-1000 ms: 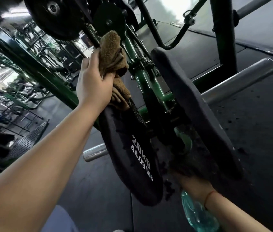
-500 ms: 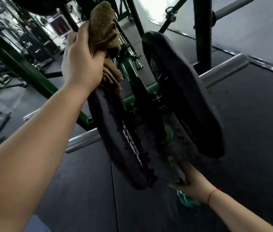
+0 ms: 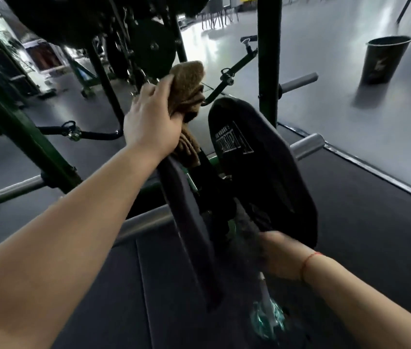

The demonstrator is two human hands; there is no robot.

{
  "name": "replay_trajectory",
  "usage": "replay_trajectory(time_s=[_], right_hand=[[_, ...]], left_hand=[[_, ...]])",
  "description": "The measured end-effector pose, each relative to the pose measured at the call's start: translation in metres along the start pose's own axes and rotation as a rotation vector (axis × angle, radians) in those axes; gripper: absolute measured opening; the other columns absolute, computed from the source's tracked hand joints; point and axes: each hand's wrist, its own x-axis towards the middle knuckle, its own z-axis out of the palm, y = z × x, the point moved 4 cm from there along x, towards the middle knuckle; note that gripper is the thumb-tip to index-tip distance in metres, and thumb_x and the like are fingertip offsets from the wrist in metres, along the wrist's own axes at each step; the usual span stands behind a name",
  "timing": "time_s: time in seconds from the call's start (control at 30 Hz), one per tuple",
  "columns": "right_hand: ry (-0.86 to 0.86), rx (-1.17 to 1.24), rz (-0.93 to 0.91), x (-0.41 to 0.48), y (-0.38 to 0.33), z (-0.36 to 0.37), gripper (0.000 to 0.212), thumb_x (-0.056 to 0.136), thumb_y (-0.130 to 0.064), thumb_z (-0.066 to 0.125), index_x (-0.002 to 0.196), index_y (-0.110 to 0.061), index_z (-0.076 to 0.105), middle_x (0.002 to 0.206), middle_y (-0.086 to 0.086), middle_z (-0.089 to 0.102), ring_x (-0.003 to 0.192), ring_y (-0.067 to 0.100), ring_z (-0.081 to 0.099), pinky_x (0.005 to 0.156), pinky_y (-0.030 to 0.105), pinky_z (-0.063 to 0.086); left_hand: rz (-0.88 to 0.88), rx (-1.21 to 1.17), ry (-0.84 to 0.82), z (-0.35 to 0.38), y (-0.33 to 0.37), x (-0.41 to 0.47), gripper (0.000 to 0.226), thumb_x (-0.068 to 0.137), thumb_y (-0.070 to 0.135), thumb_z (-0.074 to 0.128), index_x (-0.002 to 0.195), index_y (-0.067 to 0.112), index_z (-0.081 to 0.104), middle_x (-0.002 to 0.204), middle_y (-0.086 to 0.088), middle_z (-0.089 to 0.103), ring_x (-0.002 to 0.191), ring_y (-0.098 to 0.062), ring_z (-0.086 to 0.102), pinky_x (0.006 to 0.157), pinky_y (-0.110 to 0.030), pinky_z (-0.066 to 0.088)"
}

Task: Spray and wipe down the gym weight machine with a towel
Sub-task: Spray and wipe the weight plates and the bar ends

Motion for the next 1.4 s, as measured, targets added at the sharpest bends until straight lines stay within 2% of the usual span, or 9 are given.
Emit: replay_trajectory(time_s=[0.2, 0.37, 0.47, 0.67, 0.77, 0.9, 1.0, 1.27, 1.4], right_hand=[[0.723, 0.626, -0.253, -0.012, -0.096, -0.111, 0.031, 0.097, -0.013, 0.065, 0.126, -0.021, 0.067, 0.114, -0.006, 0.070, 0.100, 0.004, 0.065, 0.089, 0.009, 0.048], [0.537, 1.413, -0.397, -0.010, -0.150, -0.137, 0.047, 0.098, -0.054, 0.053, 0.135, -0.025, 0.056, 0.124, 0.002, 0.069, 0.114, 0.018, 0.067, 0.098, 0.045, 0.055], [0.547, 1.601, -0.363, -0.006, -0.149, -0.143, 0.072, 0.081, -0.068, 0.062, 0.137, -0.024, 0.047, 0.121, 0.010, 0.069, 0.105, 0.031, 0.072, 0.087, 0.055, 0.058], [0.701, 1.652, -0.240, 0.005, -0.106, -0.149, 0.047, 0.089, -0.016, 0.072, 0.131, -0.028, 0.057, 0.119, 0.015, 0.069, 0.098, 0.037, 0.072, 0.074, 0.049, 0.060], [0.663, 1.436, -0.243, 0.014, -0.106, -0.137, 0.050, 0.086, 0.002, 0.064, 0.124, -0.031, 0.065, 0.109, 0.011, 0.072, 0.089, 0.026, 0.073, 0.067, 0.033, 0.058], [0.472, 1.310, -0.380, 0.039, -0.134, -0.107, 0.033, 0.092, -0.017, 0.068, 0.117, -0.038, 0.067, 0.116, -0.001, 0.073, 0.108, 0.014, 0.069, 0.091, 0.027, 0.055], [0.396, 1.360, -0.396, 0.061, -0.136, -0.106, 0.025, 0.097, -0.031, 0.065, 0.122, -0.036, 0.064, 0.119, -0.002, 0.072, 0.109, 0.011, 0.068, 0.090, 0.025, 0.054], [0.306, 1.332, -0.323, 0.107, -0.137, -0.091, 0.030, 0.099, -0.006, 0.055, 0.117, -0.029, 0.059, 0.112, -0.004, 0.070, 0.093, 0.000, 0.070, 0.076, 0.015, 0.054], [0.361, 1.285, -0.264, 0.093, -0.124, -0.087, 0.031, 0.100, -0.010, 0.058, 0.128, -0.022, 0.061, 0.112, 0.007, 0.073, 0.098, 0.017, 0.069, 0.086, 0.039, 0.055]], left_hand=[[0.008, -0.244, -0.016, -0.016, 0.003, -0.001, 0.054, 0.087, 0.026, 0.072, 0.138, 0.024, 0.055, 0.113, 0.006, 0.065, 0.107, -0.020, 0.063, 0.084, -0.032, 0.048], [-0.057, -0.325, -0.108, -0.034, 0.027, -0.022, 0.046, 0.089, 0.034, 0.071, 0.128, 0.022, 0.051, 0.105, 0.012, 0.058, 0.094, -0.011, 0.057, 0.080, -0.031, 0.048], [-0.232, -0.767, -0.378, -0.037, 0.034, -0.036, 0.030, 0.095, 0.028, 0.062, 0.123, 0.020, 0.059, 0.112, 0.002, 0.067, 0.101, -0.015, 0.064, 0.093, -0.036, 0.053], [-0.263, -0.929, -0.096, -0.044, -0.003, -0.057, 0.030, 0.101, 0.028, 0.054, 0.130, 0.025, 0.063, 0.120, 0.014, 0.067, 0.114, 0.002, 0.059, 0.098, -0.021, 0.043], [-0.289, -0.683, -0.135, -0.014, -0.016, -0.071, 0.058, 0.101, 0.040, 0.047, 0.155, 0.023, 0.035, 0.151, 0.008, 0.045, 0.145, -0.013, 0.034, 0.124, -0.039, 0.022], [-0.231, -0.566, -0.090, 0.019, -0.004, -0.090, 0.059, 0.109, 0.033, 0.035, 0.162, 0.020, 0.012, 0.170, 0.008, 0.002, 0.153, 0.000, -0.009, 0.125, -0.027, -0.010], [-0.262, -0.677, 0.024, 0.024, -0.004, -0.096, 0.057, 0.109, 0.036, 0.029, 0.162, 0.024, 0.010, 0.167, 0.018, 0.003, 0.150, 0.009, -0.007, 0.127, -0.025, -0.001], [-0.268, -0.713, -0.020, 0.025, -0.007, -0.095, 0.063, 0.110, 0.019, 0.036, 0.162, 0.026, 0.001, 0.156, 0.032, -0.004, 0.147, 0.015, -0.009, 0.124, -0.017, -0.002], [-0.273, -0.702, -0.038, 0.024, -0.008, -0.093, 0.064, 0.109, 0.017, 0.036, 0.162, 0.023, 0.000, 0.157, 0.028, -0.003, 0.148, 0.012, -0.010, 0.123, -0.016, -0.003]])
